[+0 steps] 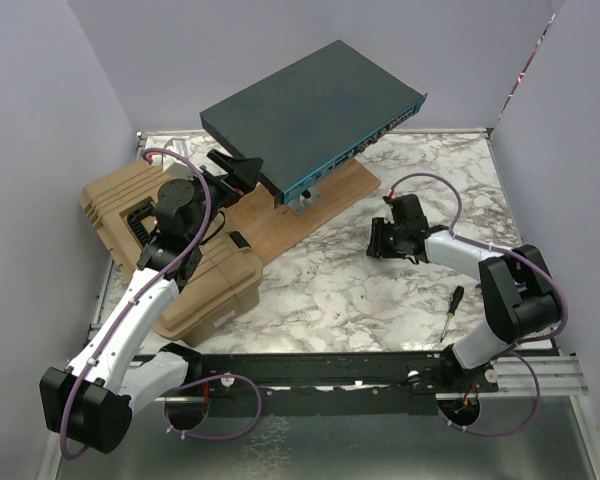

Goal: Insert the plug into the switch port
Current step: Pick up the plug from the center of the board.

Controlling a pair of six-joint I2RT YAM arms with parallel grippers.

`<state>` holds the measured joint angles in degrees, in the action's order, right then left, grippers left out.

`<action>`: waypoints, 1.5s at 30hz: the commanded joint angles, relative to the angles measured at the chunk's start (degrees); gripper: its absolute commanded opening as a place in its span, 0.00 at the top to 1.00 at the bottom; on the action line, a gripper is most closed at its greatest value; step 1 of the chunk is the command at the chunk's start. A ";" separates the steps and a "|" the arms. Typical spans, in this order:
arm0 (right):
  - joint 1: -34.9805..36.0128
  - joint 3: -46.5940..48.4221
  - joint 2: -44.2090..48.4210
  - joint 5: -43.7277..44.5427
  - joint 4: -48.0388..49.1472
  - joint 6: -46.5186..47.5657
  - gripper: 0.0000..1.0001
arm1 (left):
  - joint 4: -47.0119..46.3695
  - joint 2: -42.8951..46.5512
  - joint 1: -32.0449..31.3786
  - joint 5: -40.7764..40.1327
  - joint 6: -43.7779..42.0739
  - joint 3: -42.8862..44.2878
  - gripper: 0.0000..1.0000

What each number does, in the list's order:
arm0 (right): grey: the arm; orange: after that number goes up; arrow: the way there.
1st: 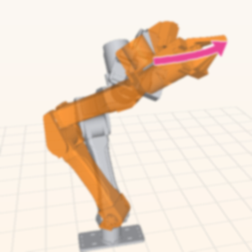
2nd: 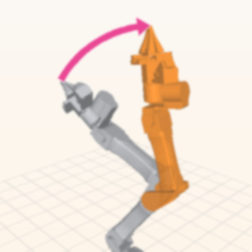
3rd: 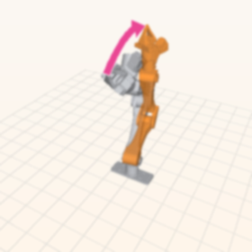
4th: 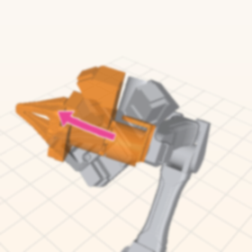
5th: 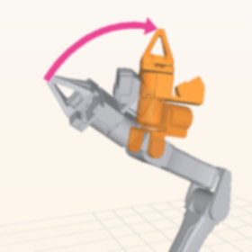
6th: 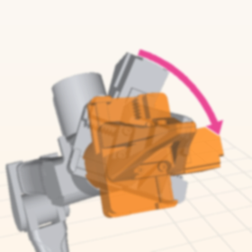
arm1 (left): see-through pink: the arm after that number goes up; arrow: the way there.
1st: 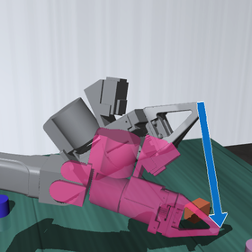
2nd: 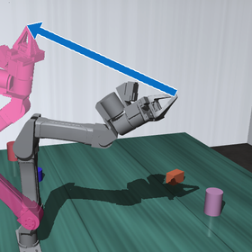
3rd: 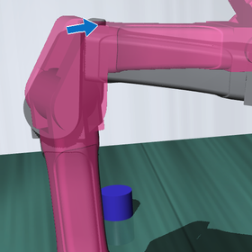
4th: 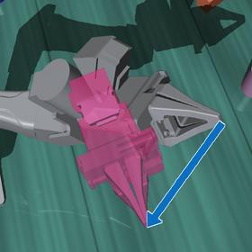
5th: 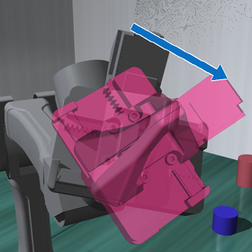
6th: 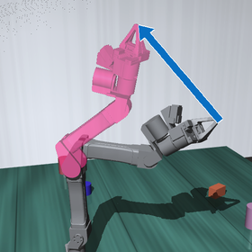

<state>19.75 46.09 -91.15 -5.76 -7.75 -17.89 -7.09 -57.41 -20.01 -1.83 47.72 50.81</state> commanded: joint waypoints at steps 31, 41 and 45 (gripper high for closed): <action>9.44 -1.11 -1.60 16.26 4.27 1.69 0.62 | -0.28 0.28 -0.40 -2.04 -0.97 0.70 0.01; 11.95 -3.57 -2.12 22.85 6.31 0.30 0.72 | -0.24 0.19 -0.45 -2.42 -1.14 0.87 0.01; 12.28 -3.94 -2.95 23.98 7.13 -0.08 0.75 | -0.24 0.10 -0.39 -2.44 -1.23 0.87 0.01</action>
<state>31.68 44.10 -92.95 14.02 0.08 -16.95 -7.11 -57.43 -20.08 -3.07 47.46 50.81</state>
